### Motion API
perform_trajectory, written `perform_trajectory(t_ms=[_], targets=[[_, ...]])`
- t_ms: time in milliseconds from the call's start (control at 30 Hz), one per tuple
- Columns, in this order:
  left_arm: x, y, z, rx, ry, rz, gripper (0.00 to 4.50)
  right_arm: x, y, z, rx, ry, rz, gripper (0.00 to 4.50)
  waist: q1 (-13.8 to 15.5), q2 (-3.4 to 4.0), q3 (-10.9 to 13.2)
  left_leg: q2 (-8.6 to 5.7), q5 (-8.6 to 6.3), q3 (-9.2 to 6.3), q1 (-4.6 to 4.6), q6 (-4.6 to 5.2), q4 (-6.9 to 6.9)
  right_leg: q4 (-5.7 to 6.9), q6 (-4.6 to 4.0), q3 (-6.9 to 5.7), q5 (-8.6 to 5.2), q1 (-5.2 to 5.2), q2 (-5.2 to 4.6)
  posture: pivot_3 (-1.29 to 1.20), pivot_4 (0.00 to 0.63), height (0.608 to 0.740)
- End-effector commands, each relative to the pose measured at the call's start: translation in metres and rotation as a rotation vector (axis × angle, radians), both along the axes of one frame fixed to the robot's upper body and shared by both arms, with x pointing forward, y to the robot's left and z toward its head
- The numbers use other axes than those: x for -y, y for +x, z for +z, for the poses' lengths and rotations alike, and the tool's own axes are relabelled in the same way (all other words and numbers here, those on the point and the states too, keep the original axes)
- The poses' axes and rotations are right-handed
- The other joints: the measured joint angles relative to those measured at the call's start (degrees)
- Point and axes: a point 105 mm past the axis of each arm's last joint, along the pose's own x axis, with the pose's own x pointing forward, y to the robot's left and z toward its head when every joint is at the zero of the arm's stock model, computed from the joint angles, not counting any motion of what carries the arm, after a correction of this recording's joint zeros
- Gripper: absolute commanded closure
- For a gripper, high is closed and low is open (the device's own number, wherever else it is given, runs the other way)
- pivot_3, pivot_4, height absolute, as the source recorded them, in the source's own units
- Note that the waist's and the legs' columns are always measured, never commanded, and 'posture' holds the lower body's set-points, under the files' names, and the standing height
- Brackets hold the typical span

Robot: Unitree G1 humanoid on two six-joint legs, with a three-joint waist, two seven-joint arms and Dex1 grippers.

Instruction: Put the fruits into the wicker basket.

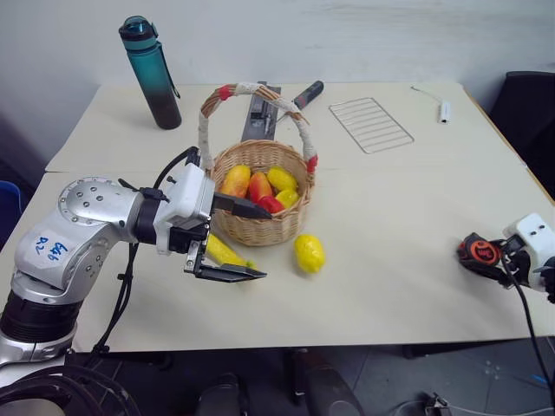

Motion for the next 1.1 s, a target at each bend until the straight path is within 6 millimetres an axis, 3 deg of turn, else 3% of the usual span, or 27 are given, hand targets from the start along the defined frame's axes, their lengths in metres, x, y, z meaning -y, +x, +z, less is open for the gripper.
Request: perform_trajectory(t_ms=[33,100,200,300,400,500,600,767,867,1100], targets=[[-0.002,0.005,0.004,0.022,-0.024,0.020,0.00,-0.009,0.002,0.015,0.050,0.121,0.018,0.03,-0.03,-0.01,0.01,0.03,0.01,-0.03,0.00,-0.03,0.00,0.00,0.00,-0.02,0.00,0.00,0.03,0.00,0.150,0.740],[-0.004,0.013,0.003,0.015,-0.035,0.049,0.00,-0.012,0.001,0.024,0.067,0.101,0.039,0.03,0.09,0.06,0.01,0.04,0.02,-0.04,-0.01,-0.04,-0.02,0.01,0.01,-0.04,-0.01,0.00,0.04,0.00,0.150,0.740],[-0.012,0.016,-0.003,0.007,-0.005,0.047,0.00,-0.028,-0.003,0.056,0.145,0.112,0.118,0.03,0.33,0.07,0.01,0.04,0.02,-0.07,-0.02,-0.05,-0.02,0.00,0.03,-0.05,-0.02,-0.02,0.04,0.00,0.150,0.740],[-0.023,0.016,-0.008,0.002,0.052,0.044,0.00,-0.066,-0.019,0.082,0.169,0.107,0.311,0.03,0.33,0.08,0.02,0.04,0.00,-0.07,-0.04,-0.07,-0.04,-0.01,0.06,-0.05,-0.04,-0.04,0.04,0.00,0.150,0.740],[-0.033,0.023,-0.018,0.004,0.114,0.057,0.00,-0.111,-0.044,0.083,0.094,0.117,0.519,0.03,0.55,0.07,0.02,0.07,-0.01,-0.14,-0.03,-0.10,-0.08,-0.04,0.08,-0.12,-0.06,-0.02,0.06,0.00,0.150,0.740],[-0.038,0.026,-0.041,0.035,0.237,0.012,0.00,-0.165,-0.076,0.091,0.046,0.206,0.762,0.03,0.81,0.05,0.03,0.07,-0.01,-0.26,-0.03,-0.12,-0.07,-0.09,0.08,-0.18,-0.07,-0.03,0.05,0.00,0.150,0.740],[-0.038,0.031,-0.064,0.067,0.333,-0.036,0.00,-0.196,-0.089,0.101,0.062,0.259,0.871,0.03,0.89,0.01,0.04,0.04,-0.03,-0.23,-0.07,-0.08,-0.07,-0.12,0.09,-0.16,-0.06,-0.01,-0.01,0.00,0.150,0.740],[-0.027,0.048,-0.082,0.127,0.373,-0.063,0.00,-0.215,-0.095,0.106,0.084,0.259,0.917,0.03,2.00,-0.09,0.06,0.06,-0.06,-0.37,-0.13,0.05,-0.07,-0.51,0.14,-0.24,0.07,-0.05,0.00,0.00,0.150,0.740],[-0.027,0.055,-0.101,0.193,0.485,-0.103,0.00,-0.219,-0.094,0.107,0.100,0.297,0.896,0.03,2.36,-0.12,0.04,0.05,-0.19,-0.36,-0.25,0.29,-0.07,-0.73,0.07,-0.24,0.21,-0.06,-0.04,0.00,0.150,0.740],[-0.009,0.073,-0.123,0.241,0.511,-0.067,0.00,-0.222,-0.094,0.100,0.111,0.287,0.866,0.03,3.49,-0.10,0.03,0.03,-0.62,-0.34,-0.48,0.70,0.00,-1.02,0.41,-0.25,0.32,-0.08,-0.16,0.00,0.150,0.740]])
